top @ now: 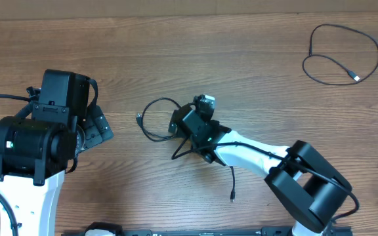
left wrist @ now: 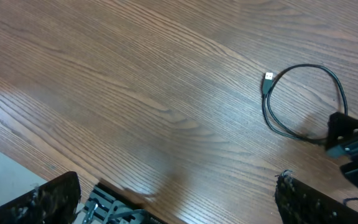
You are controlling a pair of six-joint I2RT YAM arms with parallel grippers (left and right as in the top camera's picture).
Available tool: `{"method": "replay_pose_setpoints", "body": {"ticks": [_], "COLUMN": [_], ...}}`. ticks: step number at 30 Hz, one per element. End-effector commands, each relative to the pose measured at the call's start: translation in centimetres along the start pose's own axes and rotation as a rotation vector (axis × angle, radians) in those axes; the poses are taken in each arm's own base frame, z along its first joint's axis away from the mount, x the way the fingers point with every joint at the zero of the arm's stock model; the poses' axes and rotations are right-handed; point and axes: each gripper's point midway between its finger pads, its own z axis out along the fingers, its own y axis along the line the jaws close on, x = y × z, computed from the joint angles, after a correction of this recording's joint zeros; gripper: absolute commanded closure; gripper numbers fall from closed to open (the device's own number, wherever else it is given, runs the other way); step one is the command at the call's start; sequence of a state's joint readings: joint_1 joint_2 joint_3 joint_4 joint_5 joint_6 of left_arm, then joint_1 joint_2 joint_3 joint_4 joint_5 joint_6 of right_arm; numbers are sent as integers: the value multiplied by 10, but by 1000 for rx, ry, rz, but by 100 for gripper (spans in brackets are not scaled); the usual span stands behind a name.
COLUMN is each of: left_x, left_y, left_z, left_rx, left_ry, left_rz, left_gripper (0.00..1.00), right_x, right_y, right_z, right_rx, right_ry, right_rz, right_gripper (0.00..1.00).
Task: Untangle cables
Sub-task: 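Grasp the center black cable with the right gripper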
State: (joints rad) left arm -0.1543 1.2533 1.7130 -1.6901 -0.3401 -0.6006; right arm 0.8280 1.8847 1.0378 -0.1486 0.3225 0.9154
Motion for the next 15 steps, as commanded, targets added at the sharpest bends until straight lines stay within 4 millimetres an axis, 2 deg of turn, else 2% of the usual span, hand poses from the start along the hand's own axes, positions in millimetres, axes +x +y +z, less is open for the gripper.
{"method": "replay_pose_setpoints", "body": {"ticks": [1,11,15], "left_x": [-1,-1,-1], "left_y": [0,0,0], "left_z": [1,1,1], "left_rx": [-2,-2,-2], "left_ry": [2,2,2], "left_rz": [-18,-18,-19], "left_gripper": [0,0,1], "right_x": [8,22,26], "right_y": [5,2,-11], "right_z": [1,6,12], "right_rx": [-4,19,71], "right_ry": [-6,10,11], "right_rz": [-33,-48,-63], "right_gripper": [0,0,0]}}
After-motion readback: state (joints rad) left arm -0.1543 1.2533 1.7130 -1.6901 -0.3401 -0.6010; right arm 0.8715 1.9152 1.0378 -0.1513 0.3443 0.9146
